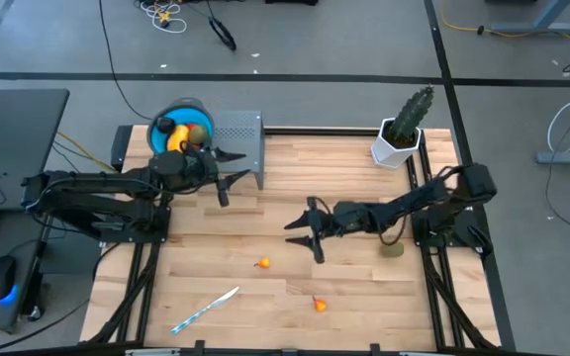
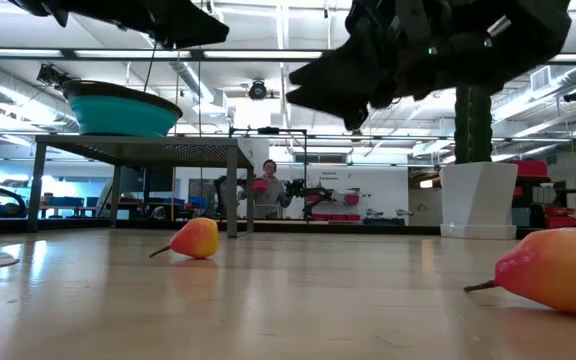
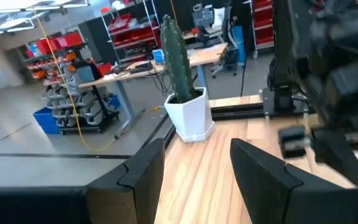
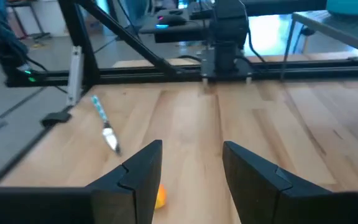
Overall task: Pick & Place Fruit
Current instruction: Put the orange pear into the blue strainer bowl on the shelf
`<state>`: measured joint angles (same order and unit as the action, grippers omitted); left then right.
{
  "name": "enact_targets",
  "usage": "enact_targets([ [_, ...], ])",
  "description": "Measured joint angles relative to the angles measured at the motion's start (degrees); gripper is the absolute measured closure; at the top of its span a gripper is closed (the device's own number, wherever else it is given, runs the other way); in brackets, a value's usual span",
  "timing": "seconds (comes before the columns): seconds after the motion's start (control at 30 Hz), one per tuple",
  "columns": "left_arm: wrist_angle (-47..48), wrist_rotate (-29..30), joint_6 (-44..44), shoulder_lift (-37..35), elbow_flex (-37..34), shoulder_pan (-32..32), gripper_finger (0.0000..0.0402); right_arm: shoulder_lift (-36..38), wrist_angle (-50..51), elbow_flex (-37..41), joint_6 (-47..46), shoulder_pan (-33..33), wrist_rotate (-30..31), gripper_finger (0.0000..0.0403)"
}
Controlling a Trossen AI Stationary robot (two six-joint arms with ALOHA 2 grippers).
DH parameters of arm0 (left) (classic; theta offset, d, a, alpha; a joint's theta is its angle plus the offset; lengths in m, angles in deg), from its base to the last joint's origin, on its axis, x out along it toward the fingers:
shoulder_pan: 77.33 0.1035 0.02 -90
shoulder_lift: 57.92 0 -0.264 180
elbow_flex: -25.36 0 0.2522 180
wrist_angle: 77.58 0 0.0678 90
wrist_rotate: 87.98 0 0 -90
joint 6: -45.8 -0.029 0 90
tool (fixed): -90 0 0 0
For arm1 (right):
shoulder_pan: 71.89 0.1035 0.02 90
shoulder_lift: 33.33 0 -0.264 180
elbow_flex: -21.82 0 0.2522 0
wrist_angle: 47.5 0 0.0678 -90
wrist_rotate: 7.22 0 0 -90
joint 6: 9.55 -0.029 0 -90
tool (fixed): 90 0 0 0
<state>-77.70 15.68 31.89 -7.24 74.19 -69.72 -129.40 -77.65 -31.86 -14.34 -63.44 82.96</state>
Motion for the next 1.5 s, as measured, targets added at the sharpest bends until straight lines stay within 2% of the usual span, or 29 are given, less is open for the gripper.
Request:
enact_targets([
  [0.17, 1.73, 0.0, 0.01, -0.21, -0.06, 0.0, 0.0209, -7.21, -10.74, -0.12, 4.92, 1.15, 4.72, 0.0223],
  [0.3, 2.33, 0.05, 0.07, -0.21, -0.07, 0.0, 0.0209, -10.46, -11.45, -3.12, 4.79, 1.0, 4.49, 0.0223],
  [0.47, 1.11, 0.16, -0.52, -0.21, -0.07, 0.0, 0.0209, -14.42, -5.02, -9.42, 4.81, 2.19, 3.85, 0.0217],
  [0.7, 0.77, 0.27, -0.92, -0.23, -0.07, 0.0, 0.0209, -19.02, 3.85, -16.24, 5.71, 2.5, 3.65, 0.0184],
  [0.9, 0.97, 0.27, -0.46, -0.21, -0.07, 0.0, 0.0209, -19.38, 5.82, -16.68, 5.28, 2.54, 2.06, 0.0166],
  [1.33, 0.6, 0.03, 0.37, -0.21, -0.07, 0.0, 0.0209, -21.74, 6.19, -17.03, 4.66, 2.61, 1.7, 0.0164],
  [1.5, 0.0, -2.33, 1.27, -0.21, -0.07, 0.0, 0.0209, -24.2, 6.49, -18.24, 4.12, 3.02, 1.64, 0.0164],
])
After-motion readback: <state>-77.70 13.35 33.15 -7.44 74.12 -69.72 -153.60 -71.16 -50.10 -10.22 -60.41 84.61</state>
